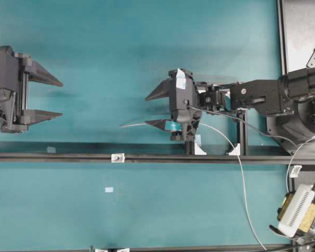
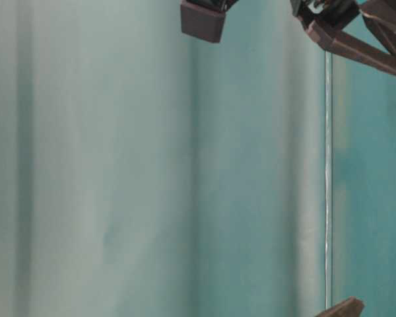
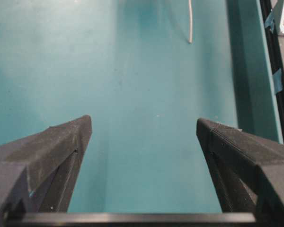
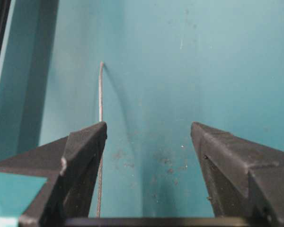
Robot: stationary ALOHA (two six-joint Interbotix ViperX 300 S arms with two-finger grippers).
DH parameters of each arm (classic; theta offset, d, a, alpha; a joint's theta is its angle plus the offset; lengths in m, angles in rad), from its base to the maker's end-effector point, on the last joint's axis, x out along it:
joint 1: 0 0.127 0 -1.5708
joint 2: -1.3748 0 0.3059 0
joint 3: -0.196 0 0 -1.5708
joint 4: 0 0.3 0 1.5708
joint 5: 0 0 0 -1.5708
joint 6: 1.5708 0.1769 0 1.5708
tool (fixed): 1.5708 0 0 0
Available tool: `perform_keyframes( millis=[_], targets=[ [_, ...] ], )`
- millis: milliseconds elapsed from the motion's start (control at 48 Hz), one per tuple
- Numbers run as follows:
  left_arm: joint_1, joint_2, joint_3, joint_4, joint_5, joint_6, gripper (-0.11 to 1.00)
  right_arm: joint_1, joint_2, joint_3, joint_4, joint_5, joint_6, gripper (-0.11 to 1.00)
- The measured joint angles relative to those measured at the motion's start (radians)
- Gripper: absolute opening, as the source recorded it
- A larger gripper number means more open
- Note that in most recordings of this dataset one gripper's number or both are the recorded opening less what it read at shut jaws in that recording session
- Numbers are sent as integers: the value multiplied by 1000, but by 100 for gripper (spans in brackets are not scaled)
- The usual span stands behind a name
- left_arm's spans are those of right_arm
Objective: Insert the wire into the hole on the right side and pull it with the left arm.
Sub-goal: 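Lower the right gripper and close it on the grey wire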
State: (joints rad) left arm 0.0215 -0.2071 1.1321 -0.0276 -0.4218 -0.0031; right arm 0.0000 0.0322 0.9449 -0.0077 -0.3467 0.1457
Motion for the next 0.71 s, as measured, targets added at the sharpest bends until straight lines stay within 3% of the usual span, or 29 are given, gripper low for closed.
perform_keyframes(
  millis=[709],
  targets=[
    [11,0,0,0,2,0,77,8,57,-25,0,0,3,79]
  ],
)
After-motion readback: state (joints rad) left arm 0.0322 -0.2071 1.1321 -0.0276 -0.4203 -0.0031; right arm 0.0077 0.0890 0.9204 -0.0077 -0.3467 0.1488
